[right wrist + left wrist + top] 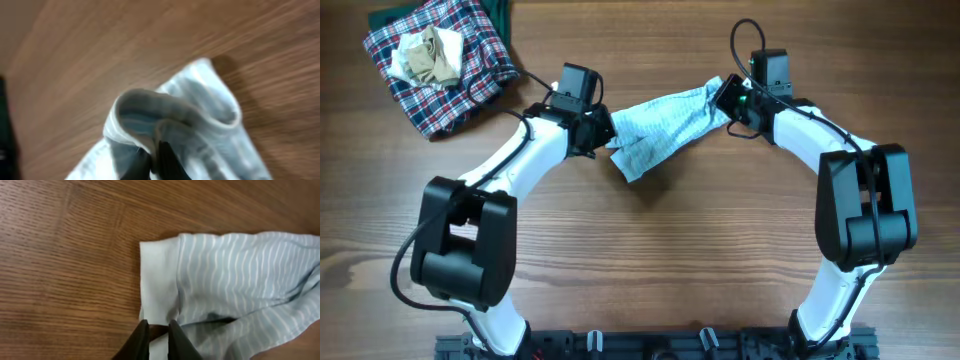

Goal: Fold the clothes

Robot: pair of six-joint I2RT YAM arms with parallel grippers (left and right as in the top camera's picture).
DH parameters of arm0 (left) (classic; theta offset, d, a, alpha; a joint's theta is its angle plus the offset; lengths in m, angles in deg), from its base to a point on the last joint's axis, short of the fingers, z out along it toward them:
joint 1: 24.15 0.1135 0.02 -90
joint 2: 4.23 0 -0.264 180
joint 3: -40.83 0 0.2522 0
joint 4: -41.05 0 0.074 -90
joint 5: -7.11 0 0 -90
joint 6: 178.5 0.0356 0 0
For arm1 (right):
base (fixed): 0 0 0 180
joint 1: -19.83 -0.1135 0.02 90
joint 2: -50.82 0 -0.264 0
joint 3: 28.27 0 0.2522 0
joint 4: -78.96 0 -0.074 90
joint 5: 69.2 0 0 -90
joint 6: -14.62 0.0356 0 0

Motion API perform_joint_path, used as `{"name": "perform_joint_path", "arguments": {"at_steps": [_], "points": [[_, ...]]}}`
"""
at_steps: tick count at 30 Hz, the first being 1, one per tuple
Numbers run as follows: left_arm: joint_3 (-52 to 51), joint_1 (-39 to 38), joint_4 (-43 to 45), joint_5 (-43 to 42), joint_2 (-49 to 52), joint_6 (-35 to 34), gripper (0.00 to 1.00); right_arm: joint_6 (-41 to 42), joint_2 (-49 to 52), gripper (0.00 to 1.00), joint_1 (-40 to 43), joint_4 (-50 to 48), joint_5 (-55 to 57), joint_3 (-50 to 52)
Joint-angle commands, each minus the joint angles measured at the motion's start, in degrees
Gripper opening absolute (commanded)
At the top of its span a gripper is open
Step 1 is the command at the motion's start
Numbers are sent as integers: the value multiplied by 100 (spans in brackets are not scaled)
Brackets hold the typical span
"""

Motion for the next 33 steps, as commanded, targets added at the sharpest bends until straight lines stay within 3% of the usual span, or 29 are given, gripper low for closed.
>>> {"name": "perform_joint_path", "arguments": {"at_steps": [1, 7, 10, 13, 15, 20, 24, 26, 28, 33], "points": [[109, -151, -55, 90, -190, 179, 14, 275, 35, 4, -13, -262, -415, -13], [109, -365, -74, 90, -190, 179, 17, 249, 33, 5, -13, -501, -437, -13], [109, -476, -96, 87, -190, 179, 25, 164, 33, 47, -13, -621, -354, -13], [109, -579, -94, 13, -190, 181, 26, -81, 42, 68, -46, -654, -404, -13], [109, -651, -94, -203, -190, 181, 26, -116, 42, 77, -116, -664, -407, -13], [111, -909, -87, -782, -190, 391, 26, -155, 39, 81, -153, -645, -531, -13], [111, -1244, -87, -968, -192, 730, 37, -157, -50, 81, 184, -640, -859, -17], [111, -1447, -87, -918, -192, 949, 47, -188, -116, 82, 455, -629, -1113, -17], [111, -1602, -101, -647, -192, 1064, 56, -188, -190, 82, 776, -573, -1375, -17], [111, -1720, -411, 522, -192, 1521, 61, -444, -313, 82, 1353, -142, -1814, -17]]}}
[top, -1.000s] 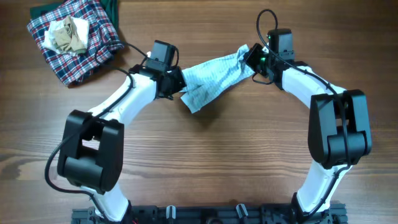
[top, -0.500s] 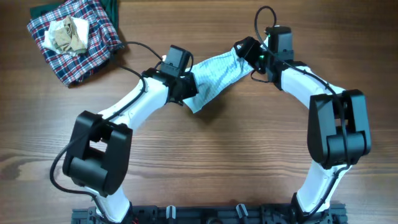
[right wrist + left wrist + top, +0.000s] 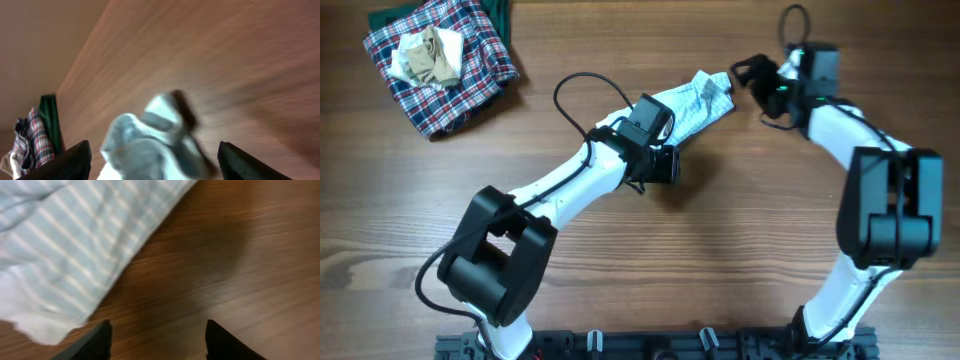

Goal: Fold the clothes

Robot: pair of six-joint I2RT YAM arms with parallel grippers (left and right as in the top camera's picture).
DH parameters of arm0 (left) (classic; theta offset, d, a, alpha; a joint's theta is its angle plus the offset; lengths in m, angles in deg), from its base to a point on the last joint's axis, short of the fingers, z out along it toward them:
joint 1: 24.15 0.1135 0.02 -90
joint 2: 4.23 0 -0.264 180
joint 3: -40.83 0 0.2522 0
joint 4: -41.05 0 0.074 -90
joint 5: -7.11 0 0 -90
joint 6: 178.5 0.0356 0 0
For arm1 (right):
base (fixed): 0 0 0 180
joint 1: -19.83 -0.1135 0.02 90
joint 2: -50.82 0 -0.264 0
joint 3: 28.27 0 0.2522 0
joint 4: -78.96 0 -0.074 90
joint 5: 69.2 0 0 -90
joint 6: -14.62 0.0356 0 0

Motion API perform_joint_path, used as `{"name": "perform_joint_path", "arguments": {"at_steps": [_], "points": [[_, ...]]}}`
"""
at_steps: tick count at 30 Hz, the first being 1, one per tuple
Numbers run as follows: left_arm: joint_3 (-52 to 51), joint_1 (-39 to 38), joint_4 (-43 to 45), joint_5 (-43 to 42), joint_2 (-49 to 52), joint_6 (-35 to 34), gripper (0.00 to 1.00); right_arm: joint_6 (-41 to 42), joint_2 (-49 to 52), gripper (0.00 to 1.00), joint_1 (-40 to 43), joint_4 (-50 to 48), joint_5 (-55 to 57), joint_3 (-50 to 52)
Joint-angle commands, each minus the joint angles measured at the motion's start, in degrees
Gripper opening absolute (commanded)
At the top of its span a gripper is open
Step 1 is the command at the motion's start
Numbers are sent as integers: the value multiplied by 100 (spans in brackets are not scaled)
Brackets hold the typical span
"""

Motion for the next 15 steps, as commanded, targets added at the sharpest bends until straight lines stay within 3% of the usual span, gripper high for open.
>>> {"name": "perform_joint_path", "arguments": {"at_steps": [1, 5, 15], "points": [[109, -22, -317, 1314, -192, 752, 63, -531, -243, 82, 354, 315, -564, -17], [109, -22, -435, 2260, -192, 1687, 64, -1180, -243, 82, 501, 914, -411, -17], [109, -527, 264, 2533, -190, 3510, 66, -1587, -243, 91, 651, 1593, 328, -17]]}}
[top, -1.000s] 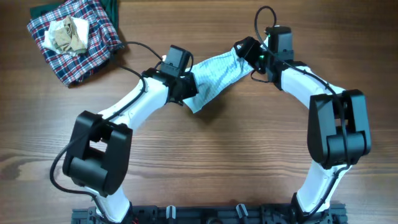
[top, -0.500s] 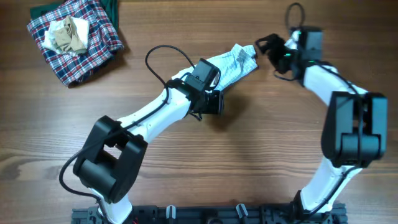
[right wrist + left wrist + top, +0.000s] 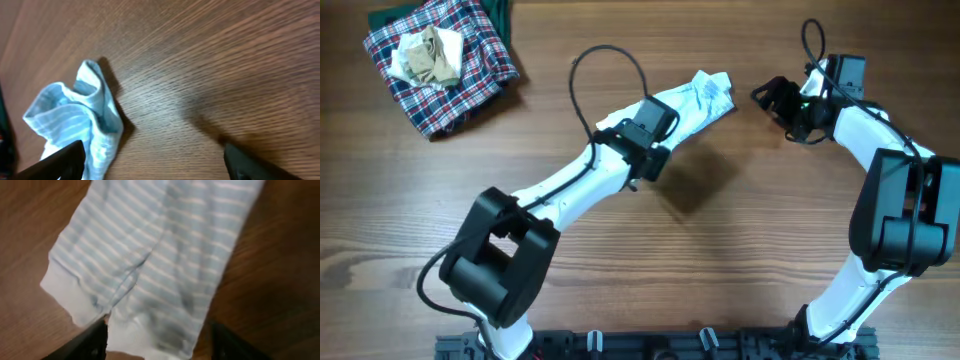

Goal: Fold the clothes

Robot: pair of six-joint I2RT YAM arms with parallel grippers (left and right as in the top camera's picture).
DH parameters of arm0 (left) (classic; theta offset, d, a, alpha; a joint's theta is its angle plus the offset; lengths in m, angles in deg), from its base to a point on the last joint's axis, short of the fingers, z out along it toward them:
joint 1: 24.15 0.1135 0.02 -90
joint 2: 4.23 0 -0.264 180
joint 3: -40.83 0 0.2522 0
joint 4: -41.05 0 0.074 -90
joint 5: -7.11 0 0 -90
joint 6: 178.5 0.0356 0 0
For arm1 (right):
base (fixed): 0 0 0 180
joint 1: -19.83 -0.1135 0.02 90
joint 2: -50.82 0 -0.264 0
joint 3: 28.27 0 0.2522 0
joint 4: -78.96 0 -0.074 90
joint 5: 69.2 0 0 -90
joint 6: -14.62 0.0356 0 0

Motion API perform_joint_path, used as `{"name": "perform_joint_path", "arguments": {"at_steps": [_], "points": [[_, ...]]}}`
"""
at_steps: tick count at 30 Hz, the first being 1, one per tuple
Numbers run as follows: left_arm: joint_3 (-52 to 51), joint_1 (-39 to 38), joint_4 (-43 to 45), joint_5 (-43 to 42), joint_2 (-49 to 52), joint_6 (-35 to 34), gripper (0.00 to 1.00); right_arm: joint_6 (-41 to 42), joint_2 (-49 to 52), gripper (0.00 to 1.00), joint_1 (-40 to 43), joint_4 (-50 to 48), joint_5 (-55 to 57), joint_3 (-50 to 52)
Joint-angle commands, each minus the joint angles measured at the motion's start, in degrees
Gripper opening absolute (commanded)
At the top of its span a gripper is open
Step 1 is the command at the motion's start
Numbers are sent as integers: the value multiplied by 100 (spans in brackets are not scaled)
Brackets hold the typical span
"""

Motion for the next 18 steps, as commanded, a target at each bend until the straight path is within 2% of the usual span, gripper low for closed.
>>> {"name": "perform_joint_path", "arguments": {"at_steps": [1, 11, 18], "points": [[103, -400, 52, 391, -190, 710, 66, -157, -149, 91, 184, 92, 210, -17], [103, -533, 48, 1187, 168, 713, 64, -516, -149, 91, 398, 372, 210, -17], [103, -553, 2, 997, 271, 719, 64, -566, -149, 91, 398, 348, 210, -17]]}}
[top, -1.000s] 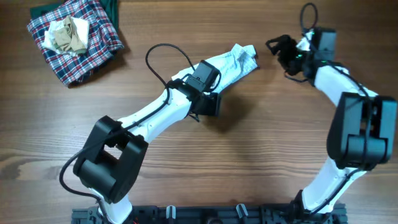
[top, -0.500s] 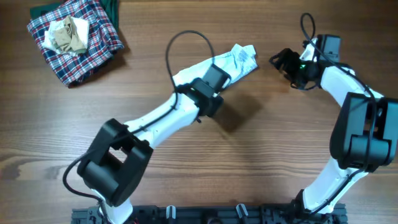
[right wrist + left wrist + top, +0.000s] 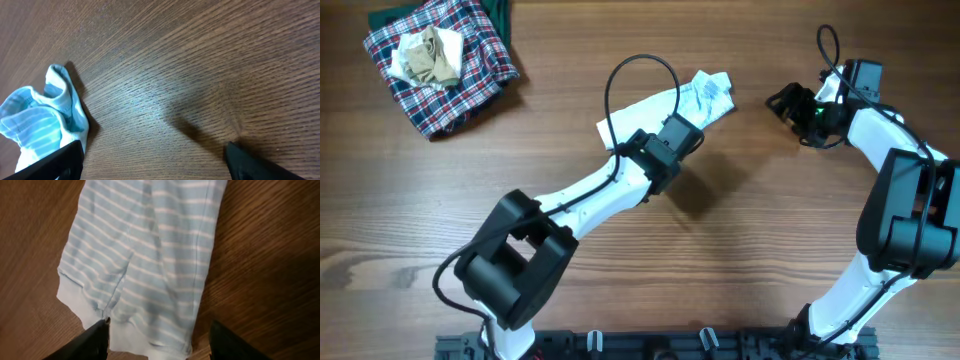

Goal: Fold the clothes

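Observation:
A light blue striped garment (image 3: 665, 103) lies stretched on the wooden table at the back middle, its white cuffed end (image 3: 610, 128) to the left and a bunched end (image 3: 712, 88) to the right. My left gripper (image 3: 685, 128) hovers open over its middle; the left wrist view shows the striped cloth (image 3: 145, 255) flat below the spread fingers (image 3: 95, 342). My right gripper (image 3: 790, 102) stands open to the right of the garment, apart from it; in the right wrist view the bunched end (image 3: 42, 122) sits at the lower left.
A heap of other clothes lies at the back left corner: a plaid shirt (image 3: 455, 70), a beige piece (image 3: 428, 52) on top and a dark green one (image 3: 500, 12) behind. Bare wood (image 3: 740, 250) fills the front half.
My left gripper has shifted a little to the right along the garment. My right gripper has drawn slightly further right, away from the bunched end. Both stay open; the garment lies unchanged.
First both grippers were shut on the garment's two ends, holding it stretched between them. Then both were open and the garment lay on the table, the left gripper beside it. Since then the left sits over the cloth and the right has backed off.

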Robot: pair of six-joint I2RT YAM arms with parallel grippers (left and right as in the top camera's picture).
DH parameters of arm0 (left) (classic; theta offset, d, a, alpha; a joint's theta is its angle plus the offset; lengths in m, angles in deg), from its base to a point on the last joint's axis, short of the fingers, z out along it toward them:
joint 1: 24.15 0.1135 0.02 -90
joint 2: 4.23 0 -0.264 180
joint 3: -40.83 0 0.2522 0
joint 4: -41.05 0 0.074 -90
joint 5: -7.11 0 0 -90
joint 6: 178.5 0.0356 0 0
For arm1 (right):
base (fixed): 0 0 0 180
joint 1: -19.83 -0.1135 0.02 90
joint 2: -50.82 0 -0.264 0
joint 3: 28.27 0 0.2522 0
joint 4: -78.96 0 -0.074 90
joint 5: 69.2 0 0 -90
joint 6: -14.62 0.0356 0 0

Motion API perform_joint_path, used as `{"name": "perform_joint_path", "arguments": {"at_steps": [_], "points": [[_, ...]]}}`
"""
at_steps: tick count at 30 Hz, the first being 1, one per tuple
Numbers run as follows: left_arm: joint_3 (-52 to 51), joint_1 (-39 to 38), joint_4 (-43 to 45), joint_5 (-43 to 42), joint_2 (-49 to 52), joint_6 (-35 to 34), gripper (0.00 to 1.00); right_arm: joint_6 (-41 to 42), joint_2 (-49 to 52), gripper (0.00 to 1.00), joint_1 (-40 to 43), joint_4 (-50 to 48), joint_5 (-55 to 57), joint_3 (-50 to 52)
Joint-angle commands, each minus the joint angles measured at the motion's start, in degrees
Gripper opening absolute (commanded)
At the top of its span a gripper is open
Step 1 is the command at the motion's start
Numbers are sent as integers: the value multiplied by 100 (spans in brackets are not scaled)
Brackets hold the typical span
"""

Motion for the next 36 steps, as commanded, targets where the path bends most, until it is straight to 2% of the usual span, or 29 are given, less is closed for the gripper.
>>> {"name": "perform_joint_path", "arguments": {"at_steps": [1, 8, 22, 28, 31, 36], "points": [[103, -39, -52, -105, 98, 107, 63, -177, -149, 92, 9, 2, 87, -17], [103, -162, -72, -127, 372, 348, 61, -162, -149, 92, 9, 4, 83, -17], [103, -63, 127, 101, 568, 391, 59, -162, -149, 92, 9, 2, 83, -17], [103, -13, 157, 597, 752, 387, 57, -162, -149, 92, 9, -17, 85, -17], [103, 63, 179, 590, 752, 387, 49, -160, -149, 92, 9, -13, 83, -17], [103, 219, 175, 549, 752, 361, 18, -162, -149, 92, 9, 0, 83, -17]]}}
